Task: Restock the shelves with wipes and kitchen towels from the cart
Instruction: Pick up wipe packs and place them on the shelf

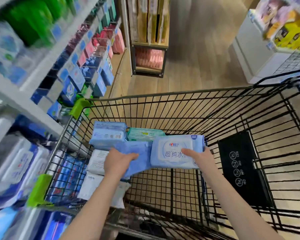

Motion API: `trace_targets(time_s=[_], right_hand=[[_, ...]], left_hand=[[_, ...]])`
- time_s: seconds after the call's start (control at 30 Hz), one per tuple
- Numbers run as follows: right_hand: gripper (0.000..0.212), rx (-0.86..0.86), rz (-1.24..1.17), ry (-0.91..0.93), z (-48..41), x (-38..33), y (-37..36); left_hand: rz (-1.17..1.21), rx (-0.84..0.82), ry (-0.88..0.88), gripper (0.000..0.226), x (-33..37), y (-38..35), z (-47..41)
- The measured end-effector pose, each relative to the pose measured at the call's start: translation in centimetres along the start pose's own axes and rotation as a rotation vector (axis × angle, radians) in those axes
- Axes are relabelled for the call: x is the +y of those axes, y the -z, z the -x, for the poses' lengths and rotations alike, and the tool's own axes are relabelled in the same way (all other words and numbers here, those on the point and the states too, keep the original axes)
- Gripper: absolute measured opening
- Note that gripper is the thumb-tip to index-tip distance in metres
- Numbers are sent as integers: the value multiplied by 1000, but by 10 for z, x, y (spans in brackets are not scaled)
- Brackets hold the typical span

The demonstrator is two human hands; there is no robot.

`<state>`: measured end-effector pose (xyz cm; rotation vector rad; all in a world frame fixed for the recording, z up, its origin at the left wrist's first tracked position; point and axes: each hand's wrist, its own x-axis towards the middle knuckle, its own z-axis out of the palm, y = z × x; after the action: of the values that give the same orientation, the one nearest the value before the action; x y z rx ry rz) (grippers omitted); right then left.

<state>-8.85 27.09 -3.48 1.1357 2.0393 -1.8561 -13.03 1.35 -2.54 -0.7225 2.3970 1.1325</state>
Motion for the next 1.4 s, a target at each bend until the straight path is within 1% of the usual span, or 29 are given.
trace_targets(time_s=[0.13,0.3,0.37,0.53,0.6,0.7,0.77,0.83,0.9,1.03,1.13,1.17,1.23,1.37,1.4], right_hand=[[53,-25,-104,70,23,-22,-11],[66,-34,-156,133,59,-38,-21],[65,-34,-191,176,76,-45,-22],[57,-115,-253,266,126,-57,-21],[58,-147,-259,296,146,-57,-21],[67,-204,-244,315,173,-57,-20],[65,-244,-252,324,190,-59,-19],[61,-293,-253,344,204,-64,-17],[58,-356,-234,384,216,-73,-16],[48,-493,-210,433,228,-91,-18],[49,-612,-208,444,238,-103,-23],[49,-655,-211,451,239,-105,-24],[46,-739,-197,469,243,-110,-28],[56,-894,-150,503,254,-116,-39],[53,-937,-146,511,261,-117,-41]], left_hand=[[57,126,-44,70,9,37,23],[184,239,-111,67,13,80,58],[228,278,-134,67,12,96,79],[350,380,-215,69,-5,129,129],[395,417,-231,69,-14,140,150],[428,474,-218,73,-25,152,180],[450,512,-213,72,-32,158,200],[480,557,-205,69,-39,163,219],[504,616,-180,71,-46,167,236],[619,761,-137,86,-56,172,270],[732,886,-86,92,-63,174,298],[766,920,-73,89,-66,174,308],[814,997,-56,76,-72,171,327],[908,1137,-59,67,-85,161,363],[921,1176,-61,62,-88,160,371]])
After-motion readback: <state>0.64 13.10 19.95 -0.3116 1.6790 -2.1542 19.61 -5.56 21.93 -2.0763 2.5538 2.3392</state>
